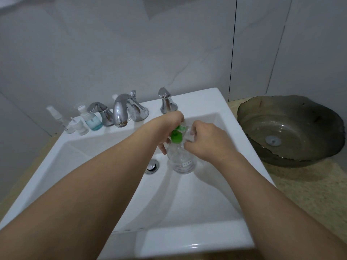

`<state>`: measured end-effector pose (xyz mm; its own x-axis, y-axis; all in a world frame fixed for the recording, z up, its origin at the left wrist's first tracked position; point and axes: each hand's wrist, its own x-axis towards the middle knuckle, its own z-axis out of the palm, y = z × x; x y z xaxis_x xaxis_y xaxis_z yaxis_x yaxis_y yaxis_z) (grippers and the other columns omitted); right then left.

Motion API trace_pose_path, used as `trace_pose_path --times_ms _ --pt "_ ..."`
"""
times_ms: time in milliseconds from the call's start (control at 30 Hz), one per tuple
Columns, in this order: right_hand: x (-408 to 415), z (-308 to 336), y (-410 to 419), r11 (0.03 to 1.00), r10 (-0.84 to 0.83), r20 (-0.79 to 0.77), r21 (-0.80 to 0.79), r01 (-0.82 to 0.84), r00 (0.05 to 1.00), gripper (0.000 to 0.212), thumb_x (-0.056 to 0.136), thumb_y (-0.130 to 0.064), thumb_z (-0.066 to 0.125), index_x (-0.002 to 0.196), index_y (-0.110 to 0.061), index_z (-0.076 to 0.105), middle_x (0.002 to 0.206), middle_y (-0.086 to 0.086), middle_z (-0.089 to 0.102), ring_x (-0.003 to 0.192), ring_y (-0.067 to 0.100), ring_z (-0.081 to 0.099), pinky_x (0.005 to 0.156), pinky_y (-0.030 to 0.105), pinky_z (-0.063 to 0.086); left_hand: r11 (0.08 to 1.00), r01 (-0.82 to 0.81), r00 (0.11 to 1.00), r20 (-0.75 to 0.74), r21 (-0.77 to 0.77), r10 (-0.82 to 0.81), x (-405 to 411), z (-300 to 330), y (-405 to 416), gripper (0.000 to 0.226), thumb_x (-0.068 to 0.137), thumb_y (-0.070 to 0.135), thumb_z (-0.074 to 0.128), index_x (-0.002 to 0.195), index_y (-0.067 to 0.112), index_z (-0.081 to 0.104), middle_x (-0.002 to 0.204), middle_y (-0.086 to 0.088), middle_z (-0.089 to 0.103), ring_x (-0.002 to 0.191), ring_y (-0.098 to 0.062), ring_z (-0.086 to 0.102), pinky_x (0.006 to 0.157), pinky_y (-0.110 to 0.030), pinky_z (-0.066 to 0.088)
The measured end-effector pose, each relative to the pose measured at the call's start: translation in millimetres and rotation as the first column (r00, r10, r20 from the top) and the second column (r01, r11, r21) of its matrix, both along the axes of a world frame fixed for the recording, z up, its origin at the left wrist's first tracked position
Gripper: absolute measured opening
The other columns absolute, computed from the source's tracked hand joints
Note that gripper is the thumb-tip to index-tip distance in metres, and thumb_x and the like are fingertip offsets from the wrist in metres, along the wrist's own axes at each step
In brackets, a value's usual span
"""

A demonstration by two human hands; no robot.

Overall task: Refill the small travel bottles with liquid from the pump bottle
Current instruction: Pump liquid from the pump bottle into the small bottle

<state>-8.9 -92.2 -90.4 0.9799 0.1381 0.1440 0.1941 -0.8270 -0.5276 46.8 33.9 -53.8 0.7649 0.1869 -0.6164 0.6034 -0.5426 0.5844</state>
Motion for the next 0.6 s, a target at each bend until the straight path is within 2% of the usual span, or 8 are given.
trace_pose_path --times_ms 200,333,433,500,533,600 --pt "1.0 -2.5 -0.6 1.000 0.006 -0.008 0.018 -0.006 1.000 0.030 0.077 -0.038 0.065 0.098 -0.021 0.052 0.093 -0.002 0.062 0.085 0.023 0.059 0.067 0.031 0.044 1.000 0.008 1.000 0.025 0.027 -0.009 -2.7 0.9 -2.4 0.036 0.096 0.027 0.041 0.123 0.008 0.055 0.119 -0.014 0.061 0.112 -0.039 0.057 0.089 -0.071 0.050" --pt "1.0 -4.2 0.2 1.000 0.013 -0.034 -0.016 -0.014 0.999 0.031 0.078 -0.039 0.065 0.098 -0.019 0.052 0.094 -0.001 0.062 0.085 0.024 0.057 0.065 0.031 0.042 0.996 0.012 0.995 0.100 0.088 -0.021 -2.7 -7.6 -5.3 0.041 0.091 0.013 0.037 0.121 0.001 0.061 0.121 -0.021 0.065 0.109 -0.043 0.061 0.084 -0.068 0.054" --pt "0.0 -5.8 1.0 0.999 0.017 -0.068 -0.043 -0.020 0.998 0.029 0.078 -0.038 0.063 0.097 -0.017 0.053 0.095 0.002 0.062 0.084 0.026 0.057 0.064 0.031 0.040 0.996 -0.016 0.987 0.161 0.085 0.002 -2.3 -12.3 -7.1 0.043 0.103 0.009 0.032 0.137 -0.006 0.054 0.136 -0.024 0.059 0.126 -0.046 0.056 0.099 -0.056 0.052" --pt "0.0 -5.4 0.5 0.999 0.011 -0.086 -0.040 -0.015 0.996 0.029 0.078 -0.037 0.063 0.096 -0.017 0.053 0.094 0.002 0.061 0.083 0.026 0.058 0.063 0.031 0.040 0.997 -0.010 0.985 0.172 0.078 -0.003 -3.0 -11.4 -9.2 0.044 0.109 0.010 0.028 0.145 -0.007 0.046 0.137 -0.020 0.055 0.135 -0.043 0.050 0.107 -0.049 0.047" --pt "0.1 -5.5 0.9 0.999 0.013 -0.091 -0.043 -0.017 0.996 0.029 0.078 -0.038 0.064 0.096 -0.017 0.054 0.094 0.002 0.061 0.084 0.026 0.058 0.064 0.031 0.041 0.995 0.011 0.986 0.166 0.096 -0.026 -2.8 -12.1 -8.4 0.043 0.108 0.008 0.029 0.143 -0.007 0.048 0.139 -0.022 0.055 0.134 -0.044 0.051 0.107 -0.051 0.047" --pt "0.4 -5.3 1.0 0.999 0.017 -0.087 -0.047 -0.021 0.996 0.029 0.078 -0.038 0.064 0.097 -0.018 0.053 0.093 0.001 0.061 0.085 0.026 0.058 0.064 0.031 0.041 0.991 0.030 0.989 0.142 0.128 -0.048 -2.2 -14.9 -5.7 0.039 0.100 0.006 0.037 0.130 -0.007 0.059 0.133 -0.026 0.060 0.121 -0.048 0.058 0.095 -0.062 0.053"
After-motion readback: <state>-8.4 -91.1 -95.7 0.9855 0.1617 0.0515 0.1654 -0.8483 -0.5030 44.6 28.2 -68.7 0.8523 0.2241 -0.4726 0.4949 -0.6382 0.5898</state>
